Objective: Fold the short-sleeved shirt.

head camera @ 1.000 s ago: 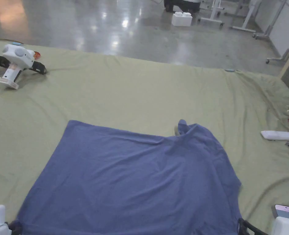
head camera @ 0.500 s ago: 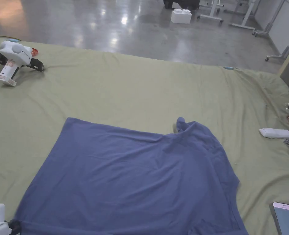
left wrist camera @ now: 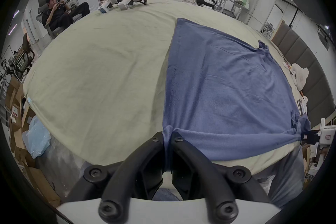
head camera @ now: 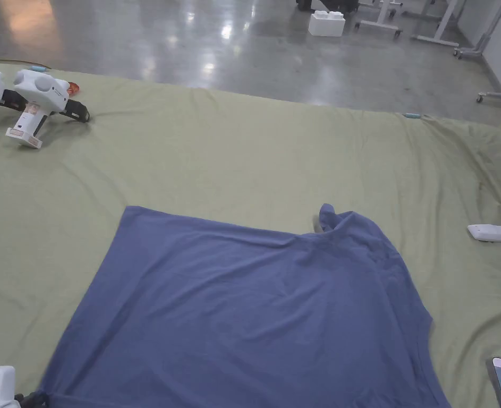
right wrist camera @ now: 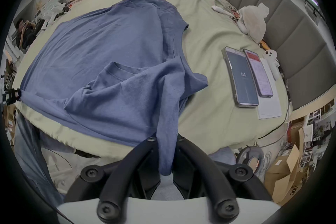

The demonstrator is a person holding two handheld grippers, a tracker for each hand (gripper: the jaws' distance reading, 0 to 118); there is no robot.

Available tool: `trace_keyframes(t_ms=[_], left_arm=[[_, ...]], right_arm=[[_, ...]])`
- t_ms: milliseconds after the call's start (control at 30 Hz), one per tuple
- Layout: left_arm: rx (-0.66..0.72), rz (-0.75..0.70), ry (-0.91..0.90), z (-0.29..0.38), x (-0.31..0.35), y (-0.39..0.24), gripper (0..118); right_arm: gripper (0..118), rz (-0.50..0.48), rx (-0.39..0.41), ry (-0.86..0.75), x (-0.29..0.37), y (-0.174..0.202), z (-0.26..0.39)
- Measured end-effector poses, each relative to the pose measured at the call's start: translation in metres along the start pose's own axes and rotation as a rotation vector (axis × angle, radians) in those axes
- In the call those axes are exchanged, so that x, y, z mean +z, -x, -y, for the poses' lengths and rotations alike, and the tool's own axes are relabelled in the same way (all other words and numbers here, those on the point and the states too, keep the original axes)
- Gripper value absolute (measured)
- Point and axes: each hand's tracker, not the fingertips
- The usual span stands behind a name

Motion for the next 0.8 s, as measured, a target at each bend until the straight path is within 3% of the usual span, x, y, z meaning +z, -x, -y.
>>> trace_keyframes(t_ms=[267, 500, 800], left_arm=[[0.027, 0.032, -0.044, -0.007, 0.016, 0.000, 4], [0.035, 0.051, -0.142, -0.059, 0.015, -0.005, 4], [0.042, 0.020, -0.152, -0.138, -0.048, -0.020, 4]], right_arm=[[6, -0.021, -0.046, -0.061, 0.020, -0.010, -0.016], [6, -0.031, -0.051, -0.188, 0.035, -0.015, -0.077], [6, -0.029, -0.076, -0.225, -0.018, -0.018, -0.169]])
